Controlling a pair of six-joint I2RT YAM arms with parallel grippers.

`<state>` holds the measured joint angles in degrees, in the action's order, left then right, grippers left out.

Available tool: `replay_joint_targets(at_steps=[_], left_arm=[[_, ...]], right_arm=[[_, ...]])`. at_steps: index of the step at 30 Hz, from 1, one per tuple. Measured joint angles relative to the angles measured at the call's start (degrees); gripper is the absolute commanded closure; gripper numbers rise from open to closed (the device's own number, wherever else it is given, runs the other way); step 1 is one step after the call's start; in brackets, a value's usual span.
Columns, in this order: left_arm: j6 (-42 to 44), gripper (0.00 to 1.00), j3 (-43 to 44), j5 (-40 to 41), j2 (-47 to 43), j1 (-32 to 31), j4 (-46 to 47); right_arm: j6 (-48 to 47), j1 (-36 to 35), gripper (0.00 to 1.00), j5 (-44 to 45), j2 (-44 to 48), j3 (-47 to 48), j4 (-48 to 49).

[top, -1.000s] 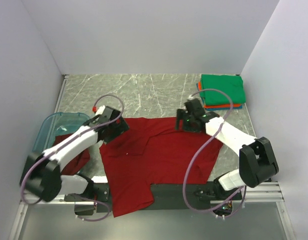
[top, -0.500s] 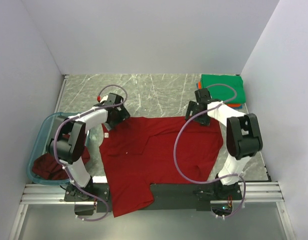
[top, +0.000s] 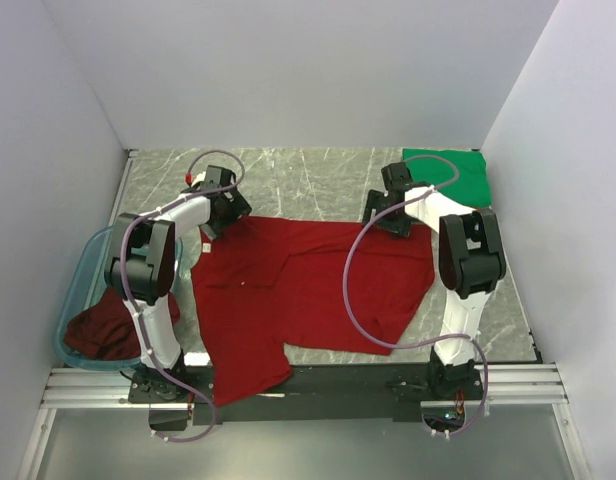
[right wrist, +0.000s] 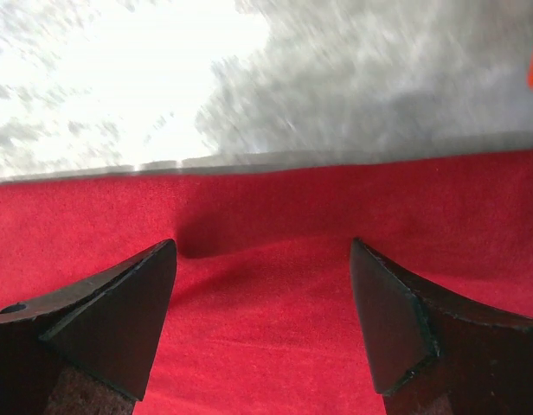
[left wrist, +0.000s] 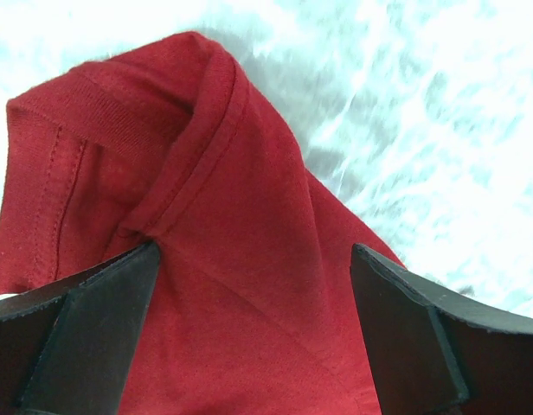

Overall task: Fold and stack the t-shirts
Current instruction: Fold the tshirt

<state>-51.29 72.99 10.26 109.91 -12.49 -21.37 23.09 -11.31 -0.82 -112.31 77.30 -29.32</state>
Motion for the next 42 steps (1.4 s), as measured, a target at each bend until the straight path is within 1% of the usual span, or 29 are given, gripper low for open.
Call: replay_joint_targets(at_steps=[5, 12, 15, 18, 22, 26, 29, 32, 35, 37, 42], left_arm=[[0.7, 0.01, 2.8, -0.5, 2.0, 1.4, 0.0], [2.1, 0.01, 6.3, -0.8, 3.9, 2.1, -1.4], [2.6, 0.01, 6.3, -1.3, 3.4, 2.2, -2.4], [2.6, 0.01, 4.7, -1.4, 0.6, 2.1, -2.9], [2.3, 0.01, -2.3, -1.3, -9.3, 0.9, -2.9], [0.7, 0.01, -12.9, -0.4, -21.7, -3.8, -2.0], [-1.1, 0.0, -20.6, -0.2, -27.9, -9.1, -0.9], [-3.3, 0.01, -28.5, -0.3, -32.2, -13.8, -0.2], [-5.0, 0.01, -35.8, -1.1, -36.6, -16.3, 0.4], [-5.7, 0.0, -38.7, -1.4, -38.8, -16.8, 0.5], [-7.9, 0.01, -42.2, -1.1, -42.4, -17.0, 1.3]], right_arm=[[-0.6, 0.0, 0.13, -0.8, -2.8, 4.2, -1.1], [-2.2, 0.0, 0.13, -0.5, -3.8, 7.0, -2.9], [-3.0, -0.4, 0.12, 0.7, -2.6, 7.0, -3.5], [-3.3, -1.3, 0.12, 2.6, 2.1, 5.2, -4.2], [-3.0, -5.9, 0.11, 5.8, 13.1, -0.4, -4.4], [-1.5, -16.3, 0.11, 5.9, 23.6, -9.3, -2.6], [0.5, -25.8, 0.11, 3.9, 26.7, -16.9, -1.0], [2.8, -32.6, 0.11, 2.9, 26.8, -23.0, -0.4], [4.8, -35.6, 0.11, 2.1, 27.0, -27.5, -0.3], [6.1, -36.7, 0.11, 1.6, 27.1, -29.7, 0.2], [9.6, -37.8, 0.11, 1.1, 30.0, -34.5, 2.1]])
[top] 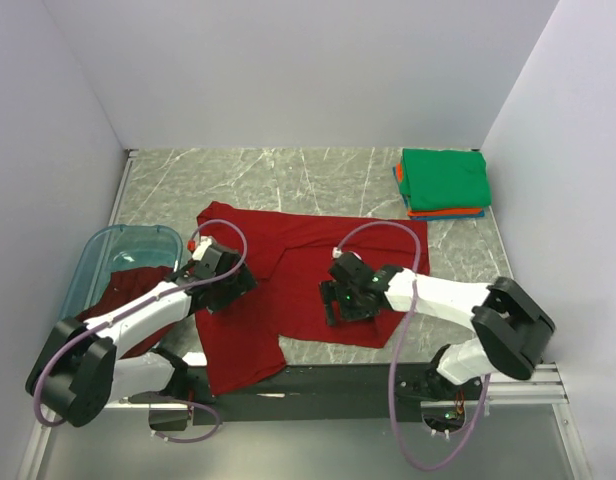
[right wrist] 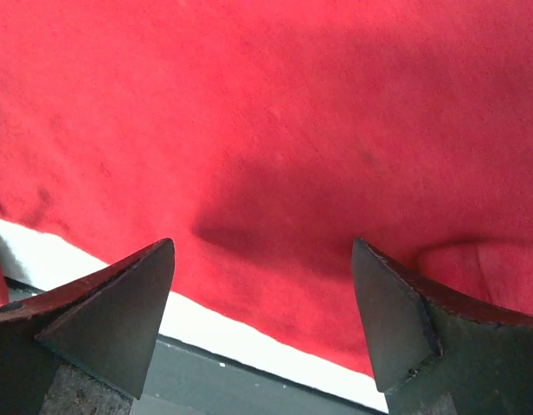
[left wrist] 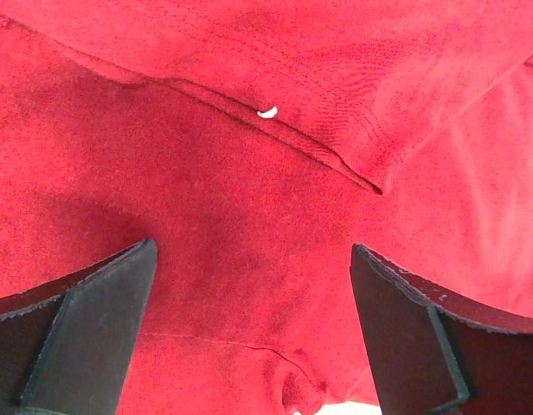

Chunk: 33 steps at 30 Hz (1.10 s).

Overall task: Fold and stack the t-shirts
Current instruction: Fold the tshirt

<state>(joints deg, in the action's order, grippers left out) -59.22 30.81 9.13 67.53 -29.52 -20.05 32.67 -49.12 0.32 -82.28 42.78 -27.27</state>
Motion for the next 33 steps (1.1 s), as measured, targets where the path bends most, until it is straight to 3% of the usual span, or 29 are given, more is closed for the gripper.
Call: replay_joint_targets(at_steps=[7, 12, 23, 28, 33], left_arm=[[-1.4, 0.01, -2.0, 0.8, -2.2, 0.0, 1.2], [-2.2, 0.0, -2.0, 1.7, -2.0, -0.1, 1.1], [-3.7, 0.0, -2.0, 2.8, -2.1, -0.1, 0.8], [-3.9, 0.0, -2.0, 3.2, -2.6, -0.1, -0.3], [-4.0, 0.01, -2.0, 3.5, -3.3, -0.1, -1.8]], right_arm=[[5.7, 0.5, 0.06, 1.1, 9.4, -7.6, -1.1], [11.3, 5.0, 0.02, 1.2, 17.3, -12.3, -4.3], [27.8, 15.2, 0.0, 6.3, 50.2, -18.8, -24.4], [29.4, 15.5, 0.0, 13.1, 51.4, -10.6, -32.3], [22.8, 15.6, 0.0, 15.1, 45.0, -4.0, -32.3]])
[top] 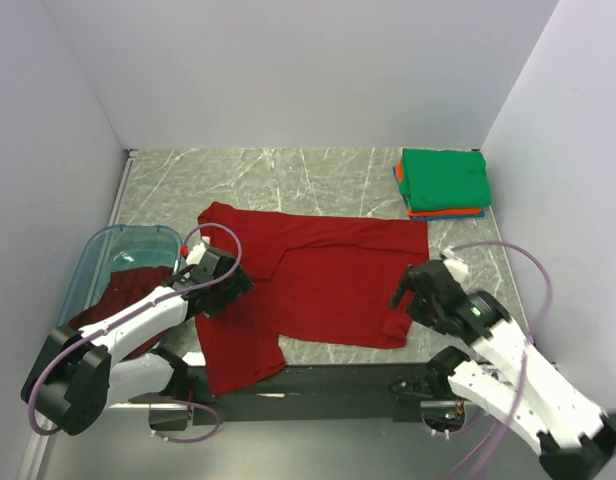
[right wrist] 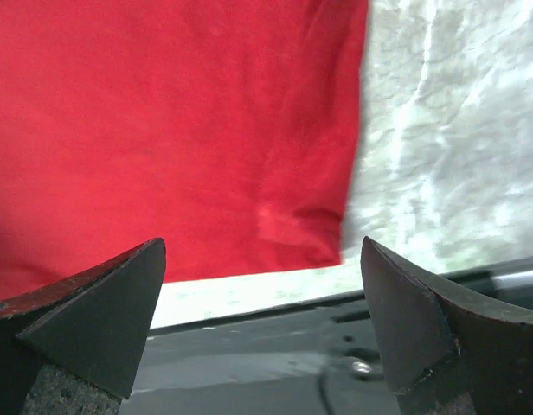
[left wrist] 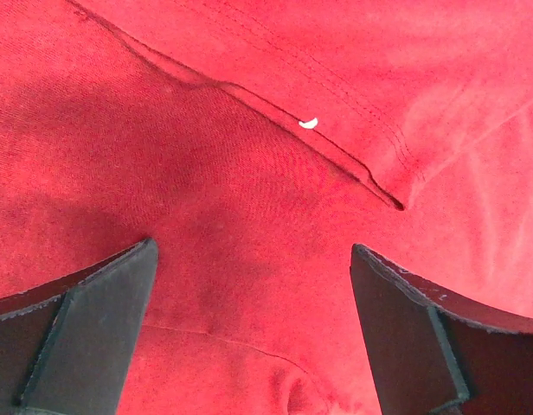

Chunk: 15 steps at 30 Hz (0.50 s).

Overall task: Fold and stack the t-shirts
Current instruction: Fold the tshirt

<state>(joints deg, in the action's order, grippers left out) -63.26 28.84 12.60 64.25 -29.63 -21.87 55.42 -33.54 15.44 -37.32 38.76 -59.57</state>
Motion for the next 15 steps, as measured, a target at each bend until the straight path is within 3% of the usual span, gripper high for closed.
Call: replay_joint_targets(at_steps=[8, 15], left_arm=[[-0.1, 0.0, 1.0, 1.4, 1.8, 0.0, -0.4], [-0.3, 0.01, 1.9, 1.9, 3.5, 0.0, -0.2]], right_arm=[[-5.9, -4.8, 0.0, 7.1, -32.7, 5.7, 1.1], [-8.7, -5.3, 0.0, 7.7, -43.5, 5.8, 2.0]])
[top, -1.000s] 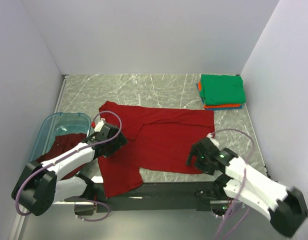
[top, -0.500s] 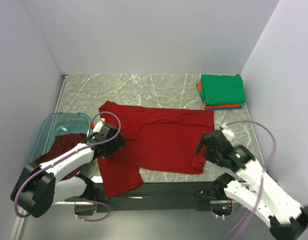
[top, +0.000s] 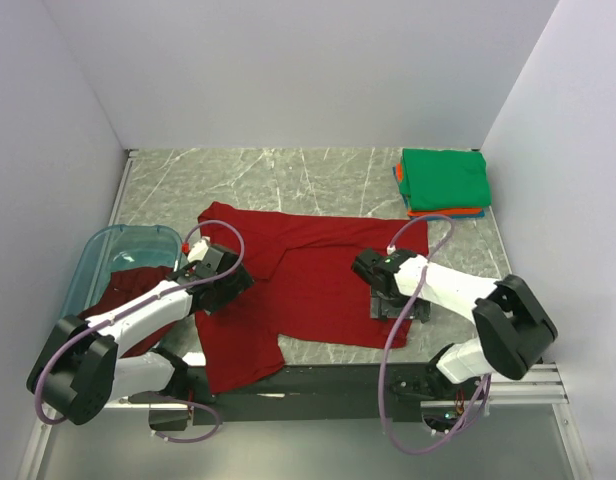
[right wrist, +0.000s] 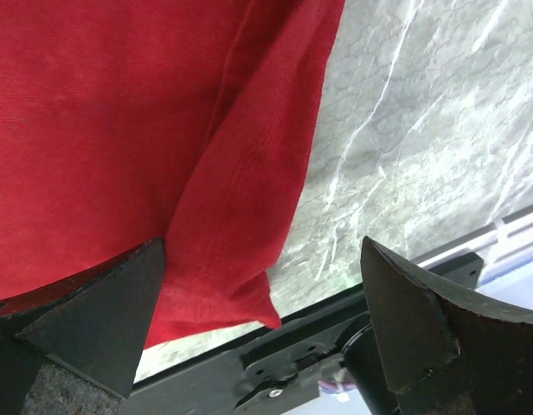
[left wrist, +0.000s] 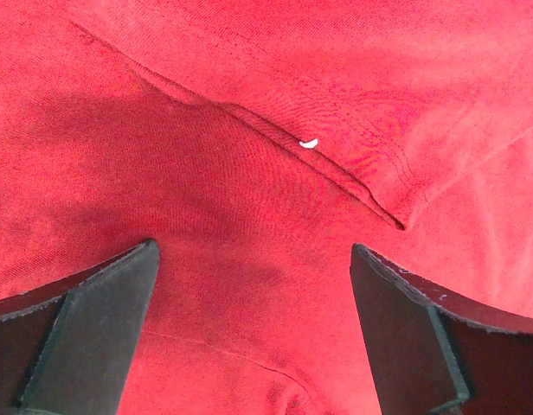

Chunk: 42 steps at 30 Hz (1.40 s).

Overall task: Fold and stack the t-shirts
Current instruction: Fold the tshirt

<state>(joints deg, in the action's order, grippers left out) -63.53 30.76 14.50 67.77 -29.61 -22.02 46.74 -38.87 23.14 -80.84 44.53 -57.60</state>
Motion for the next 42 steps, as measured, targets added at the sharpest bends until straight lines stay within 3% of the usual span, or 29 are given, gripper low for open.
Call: replay_joint_targets(at_steps=[11, 12, 13, 14, 22, 33, 42], left_arm=[[-0.8, 0.0, 0.0, 0.4, -0.2, 0.1, -0.2], [-0.9, 0.01, 0.0, 0.5, -0.3, 0.1, -0.3], [-0.9, 0.01, 0.0, 0.6, -0.5, 0.1, -0.6], [-0.9, 0.01, 0.0, 0.7, -0.7, 0.2, -1.1], [-0.8, 0.01, -0.2, 2.8, -2.3, 0.4, -5.6], [-0.2, 0.01, 0.9, 2.8, -2.3, 0.5, -7.1], [1.4, 0.01, 2.6, -0.5, -9.3, 0.0, -11.0]], right_arm=[[-0.9, 1.0, 0.01, 0.4, -5.3, 2.1, -3.2], [-0.7, 1.3, 0.12, 0.6, -5.6, 2.7, -4.2], [-0.3, 1.6, 0.12, 1.0, -5.8, 3.3, -5.0], [0.9, 1.8, 0.04, 1.8, -6.0, 3.7, -6.3], [7.4, 4.7, 0.01, 6.6, -6.3, 3.3, -15.9], [6.6, 7.3, 0.03, 4.6, 3.8, 3.0, -14.1], [1.3, 8.4, 0.02, -5.4, 24.2, 0.5, 4.0]])
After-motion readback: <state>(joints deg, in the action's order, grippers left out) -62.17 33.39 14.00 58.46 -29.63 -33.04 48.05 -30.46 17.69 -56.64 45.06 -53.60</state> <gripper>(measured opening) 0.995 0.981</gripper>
